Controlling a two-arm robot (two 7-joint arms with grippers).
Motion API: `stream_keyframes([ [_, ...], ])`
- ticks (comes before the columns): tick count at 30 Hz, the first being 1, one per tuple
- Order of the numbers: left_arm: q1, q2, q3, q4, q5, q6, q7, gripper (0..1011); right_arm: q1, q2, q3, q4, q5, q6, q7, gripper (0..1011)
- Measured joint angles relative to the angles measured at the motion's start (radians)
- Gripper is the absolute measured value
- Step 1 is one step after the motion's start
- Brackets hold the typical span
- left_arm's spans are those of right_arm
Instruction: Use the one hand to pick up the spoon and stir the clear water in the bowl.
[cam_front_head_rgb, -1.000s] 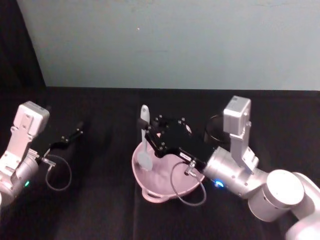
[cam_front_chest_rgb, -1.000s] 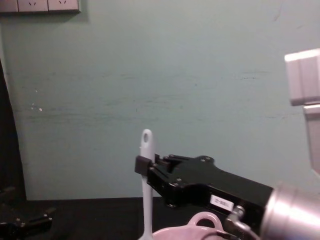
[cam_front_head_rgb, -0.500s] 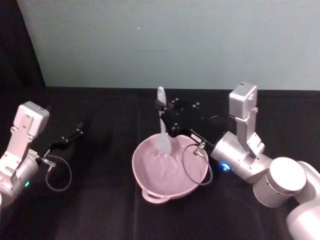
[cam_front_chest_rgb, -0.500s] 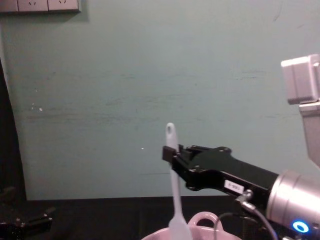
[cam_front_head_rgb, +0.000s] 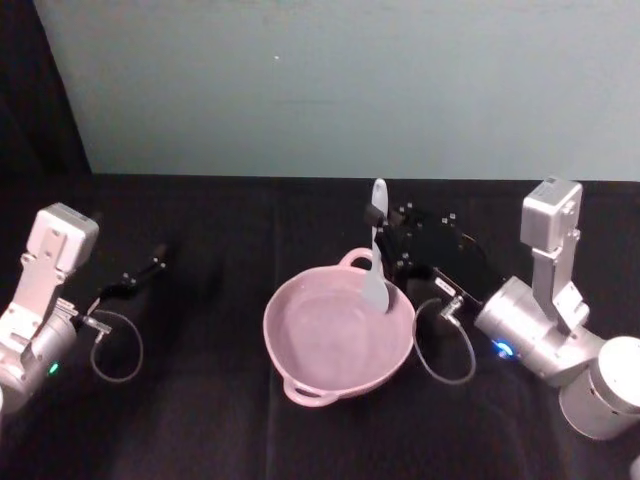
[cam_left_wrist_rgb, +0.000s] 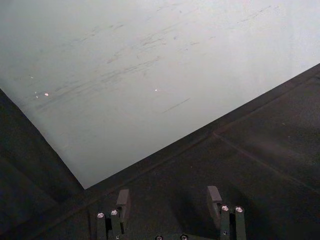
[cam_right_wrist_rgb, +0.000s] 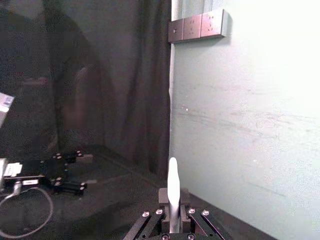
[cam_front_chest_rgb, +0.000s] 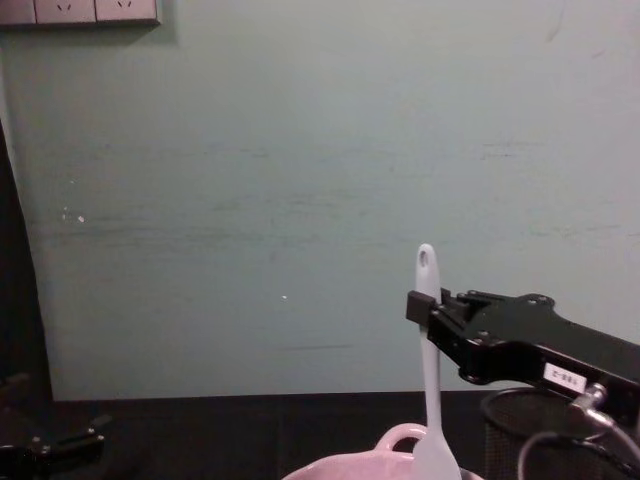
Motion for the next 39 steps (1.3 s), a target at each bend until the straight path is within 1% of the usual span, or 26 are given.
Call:
stream_keyframes([
  [3, 0.0, 0.0, 0.0, 0.0, 0.0, 0.0, 0.0, 1005, -0.028, 0.014, 0.001, -0.04, 0.01, 0.015, 0.008, 119],
  [5, 0.0, 0.0, 0.0, 0.0, 0.0, 0.0, 0.0, 1005, -0.033, 0.016, 0.0, -0.047, 0.012, 0.017, 0.012, 118],
  [7, 0.0, 0.0, 0.0, 0.0, 0.0, 0.0, 0.0, 1005, -0.057, 0.025, -0.006, -0.078, 0.033, 0.028, 0.033, 119],
  [9, 0.0, 0.0, 0.0, 0.0, 0.0, 0.0, 0.0, 1005, -0.068, 0.027, -0.013, -0.091, 0.052, 0.034, 0.052, 118],
  [14, 0.0, 0.0, 0.0, 0.0, 0.0, 0.0, 0.0, 1005, -0.076, 0.022, -0.032, -0.091, 0.077, 0.037, 0.075, 119],
  [17, 0.0, 0.0, 0.0, 0.0, 0.0, 0.0, 0.0, 1005, -0.067, 0.007, -0.048, -0.07, 0.088, 0.026, 0.087, 119],
  [20, 0.0, 0.0, 0.0, 0.0, 0.0, 0.0, 0.0, 1005, -0.042, -0.02, -0.064, -0.028, 0.097, 0.003, 0.099, 119],
  [21, 0.0, 0.0, 0.0, 0.0, 0.0, 0.0, 0.0, 1005, -0.042, -0.02, -0.064, -0.028, 0.097, 0.003, 0.099, 119],
  [23, 0.0, 0.0, 0.0, 0.0, 0.0, 0.0, 0.0, 1005, -0.02, -0.038, -0.072, 0.003, 0.1, -0.012, 0.104, 118],
  [25, 0.0, 0.0, 0.0, 0.0, 0.0, 0.0, 0.0, 1005, -0.007, -0.048, -0.075, 0.02, 0.1, -0.021, 0.105, 118],
  [27, 0.0, 0.0, 0.0, 0.0, 0.0, 0.0, 0.0, 1005, 0.021, -0.068, -0.078, 0.061, 0.096, -0.041, 0.104, 118],
  [33, 0.0, 0.0, 0.0, 0.0, 0.0, 0.0, 0.0, 1005, 0.057, -0.086, -0.071, 0.117, 0.077, -0.059, 0.084, 119],
  [36, 0.0, 0.0, 0.0, 0.0, 0.0, 0.0, 0.0, 1005, 0.073, -0.087, -0.057, 0.14, 0.058, -0.065, 0.062, 118],
  [37, 0.0, 0.0, 0.0, 0.0, 0.0, 0.0, 0.0, 1005, 0.073, -0.087, -0.057, 0.14, 0.058, -0.065, 0.062, 118],
  [39, 0.0, 0.0, 0.0, 0.0, 0.0, 0.0, 0.0, 1005, 0.073, -0.081, -0.047, 0.14, 0.044, -0.065, 0.044, 118],
])
